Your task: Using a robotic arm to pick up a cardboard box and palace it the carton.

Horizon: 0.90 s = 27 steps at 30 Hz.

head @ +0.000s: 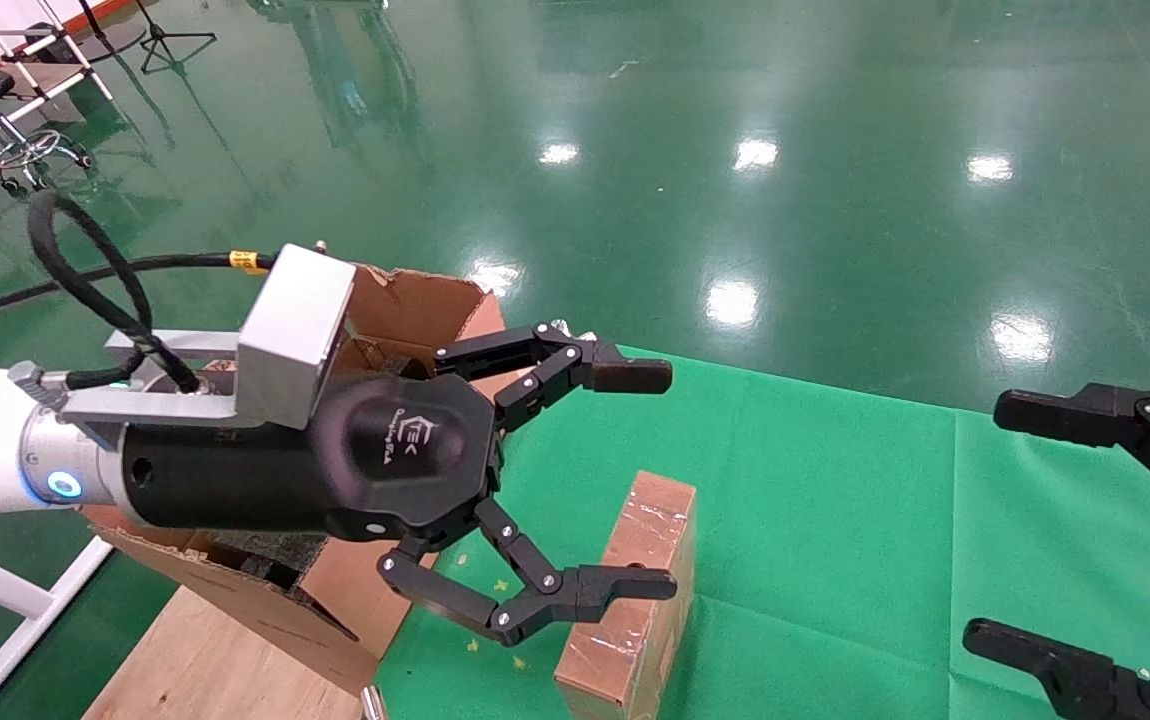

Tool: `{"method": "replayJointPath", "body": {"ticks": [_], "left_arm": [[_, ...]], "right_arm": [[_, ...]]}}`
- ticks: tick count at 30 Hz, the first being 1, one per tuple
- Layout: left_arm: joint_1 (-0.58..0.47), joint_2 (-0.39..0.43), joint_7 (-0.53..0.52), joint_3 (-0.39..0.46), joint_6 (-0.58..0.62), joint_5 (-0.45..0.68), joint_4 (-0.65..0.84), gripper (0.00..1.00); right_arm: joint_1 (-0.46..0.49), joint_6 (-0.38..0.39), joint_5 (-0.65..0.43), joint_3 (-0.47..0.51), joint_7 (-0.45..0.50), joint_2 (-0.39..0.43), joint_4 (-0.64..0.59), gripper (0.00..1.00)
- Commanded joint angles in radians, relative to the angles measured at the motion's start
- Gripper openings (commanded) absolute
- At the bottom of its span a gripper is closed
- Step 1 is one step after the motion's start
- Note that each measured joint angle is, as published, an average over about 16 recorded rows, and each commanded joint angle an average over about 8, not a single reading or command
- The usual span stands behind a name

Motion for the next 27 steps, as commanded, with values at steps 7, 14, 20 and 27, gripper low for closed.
{"method": "replayJointPath", "body": {"ticks": [7,14,20,27], "left_arm": [[0.000,0.000,0.000,0.000,0.000,0.000,0.000,1.00],[0.000,0.000,0.000,0.000,0.000,0.000,0.000,1.00],[-0.005,-0.006,0.007,0.003,-0.003,0.021,-0.009,1.00],[-0.063,-0.025,-0.010,0.045,-0.061,0.192,-0.056,1.00]], "right_arm": [[0.000,0.000,0.000,0.000,0.000,0.000,0.000,1.00],[0.000,0.000,0.000,0.000,0.000,0.000,0.000,1.00],[0.000,0.000,0.000,0.000,0.000,0.000,0.000,0.55],[0.000,0.000,0.000,0.000,0.000,0.000,0.000,0.00]]}}
